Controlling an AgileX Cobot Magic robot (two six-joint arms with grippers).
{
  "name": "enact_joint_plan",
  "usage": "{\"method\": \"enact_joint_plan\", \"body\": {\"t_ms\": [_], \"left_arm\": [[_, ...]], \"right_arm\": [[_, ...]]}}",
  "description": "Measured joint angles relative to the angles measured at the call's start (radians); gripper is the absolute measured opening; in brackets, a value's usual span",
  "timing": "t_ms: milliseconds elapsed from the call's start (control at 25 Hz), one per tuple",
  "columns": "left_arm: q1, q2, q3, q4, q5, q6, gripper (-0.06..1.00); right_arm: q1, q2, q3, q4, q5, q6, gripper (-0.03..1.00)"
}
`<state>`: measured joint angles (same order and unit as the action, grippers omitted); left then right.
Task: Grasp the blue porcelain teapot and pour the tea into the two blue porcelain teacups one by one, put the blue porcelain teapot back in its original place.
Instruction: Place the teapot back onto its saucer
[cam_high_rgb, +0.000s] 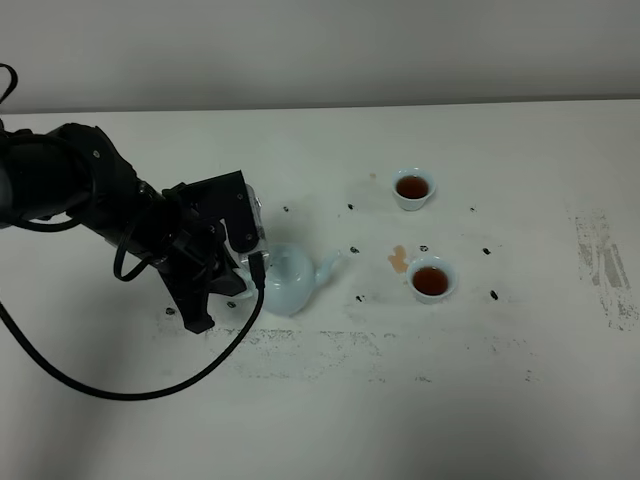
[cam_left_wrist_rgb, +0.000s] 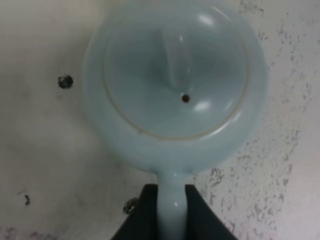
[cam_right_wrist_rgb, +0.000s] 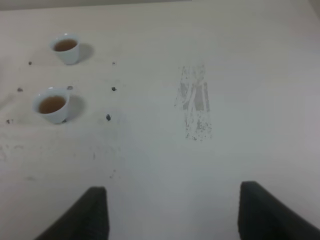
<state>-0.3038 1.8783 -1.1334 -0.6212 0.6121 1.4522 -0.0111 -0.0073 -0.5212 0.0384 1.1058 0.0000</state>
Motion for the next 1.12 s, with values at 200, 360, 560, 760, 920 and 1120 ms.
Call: {"method": "enact_joint_plan", "body": {"t_ms": [200, 360, 560, 760, 920, 1120], "left_arm": [[0.004, 0.016, 0.000, -0.003, 0.006, 0.000, 0.05], [0.019, 0.034, 0.000, -0.004, 0.008, 0.000, 0.05], [0.019, 0.040, 0.000, -0.006, -0.038, 0.018, 0.05], [0.019, 0.040, 0.000, -0.040, -0.041, 0.054, 0.05], [0.019, 0.051, 0.000, -0.078, -0.041, 0.094, 0.05], [0.019, 0.076, 0.000, -0.081, -0.041, 0.101, 0.05]], "right_arm": [[0.000, 0.000, 0.000, 0.000, 0.000, 0.000, 0.53], [0.000, 0.000, 0.000, 0.000, 0.000, 0.000, 0.53], [0.000, 0.000, 0.000, 0.000, 0.000, 0.000, 0.53], [0.000, 0.000, 0.000, 0.000, 0.000, 0.000, 0.53], [0.000, 0.000, 0.000, 0.000, 0.000, 0.000, 0.53], [0.000, 0.000, 0.000, 0.000, 0.000, 0.000, 0.53]]}}
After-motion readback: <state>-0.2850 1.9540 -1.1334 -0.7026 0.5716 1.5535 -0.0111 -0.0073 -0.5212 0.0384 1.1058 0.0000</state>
